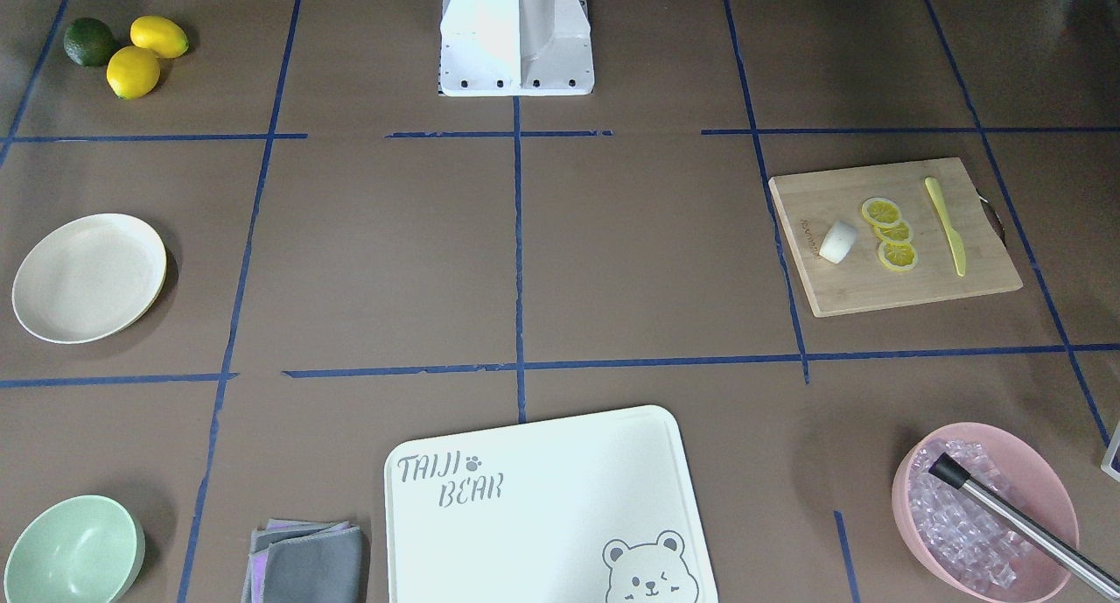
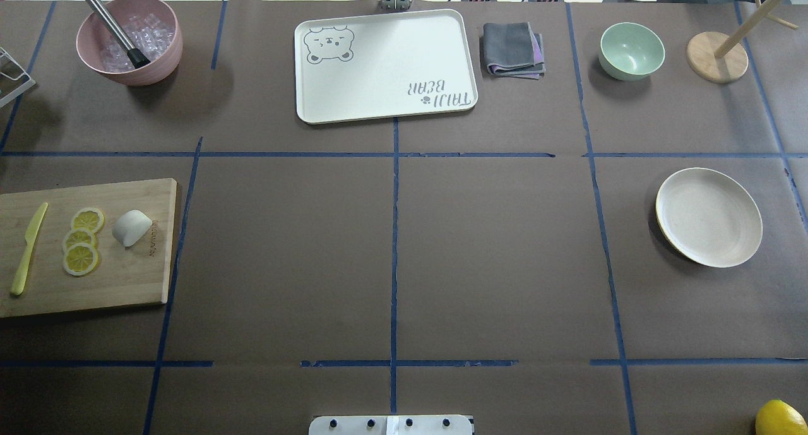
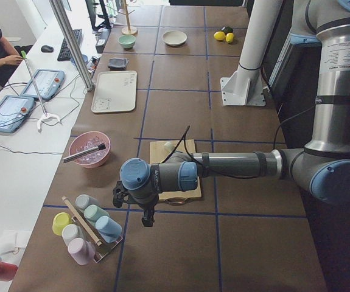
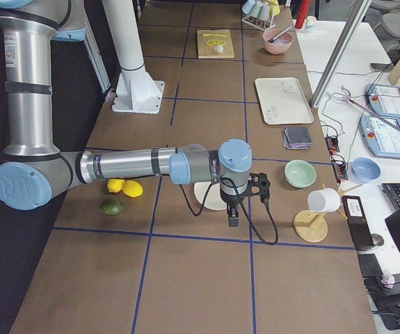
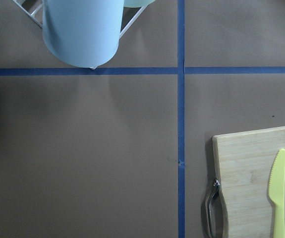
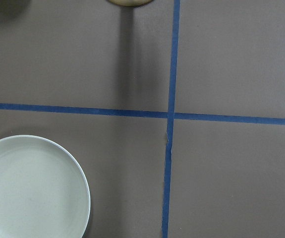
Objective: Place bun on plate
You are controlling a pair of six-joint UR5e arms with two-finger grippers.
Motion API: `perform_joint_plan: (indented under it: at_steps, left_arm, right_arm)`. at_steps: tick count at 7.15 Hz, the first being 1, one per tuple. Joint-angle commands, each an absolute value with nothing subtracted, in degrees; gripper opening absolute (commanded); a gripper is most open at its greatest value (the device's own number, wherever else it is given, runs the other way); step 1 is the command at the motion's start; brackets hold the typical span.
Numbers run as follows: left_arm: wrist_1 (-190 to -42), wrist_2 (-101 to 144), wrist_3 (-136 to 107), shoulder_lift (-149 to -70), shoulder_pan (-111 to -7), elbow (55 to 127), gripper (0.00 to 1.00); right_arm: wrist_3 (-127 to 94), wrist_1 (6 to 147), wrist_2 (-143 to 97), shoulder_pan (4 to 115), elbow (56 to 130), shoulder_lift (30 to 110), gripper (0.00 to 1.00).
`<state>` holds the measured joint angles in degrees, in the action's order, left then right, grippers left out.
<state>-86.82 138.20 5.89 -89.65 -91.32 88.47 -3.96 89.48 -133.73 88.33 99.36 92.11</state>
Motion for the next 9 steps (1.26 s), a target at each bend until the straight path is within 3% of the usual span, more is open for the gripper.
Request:
perform_joint_plan:
  at_steps: [1,6,9]
  left_arm:
    - [-86.9,138.2,5.9,-89.6,-91.3,88.5,1.0]
    - [-87.5,138.2,6.0,-89.7,-91.3,88.6,1.0]
    - [-87.6,138.2,6.0,-89.8,-91.3,88.9,1.0]
  right_arm:
    - [-3.9,89.3,-133.7,88.2,99.3,92.1,1.0]
    - [-6.2,89.2,-134.0,87.3,99.3,92.0,1.0]
    - [-22.3,81.5,-133.4,78.8,99.5,92.5,1.0]
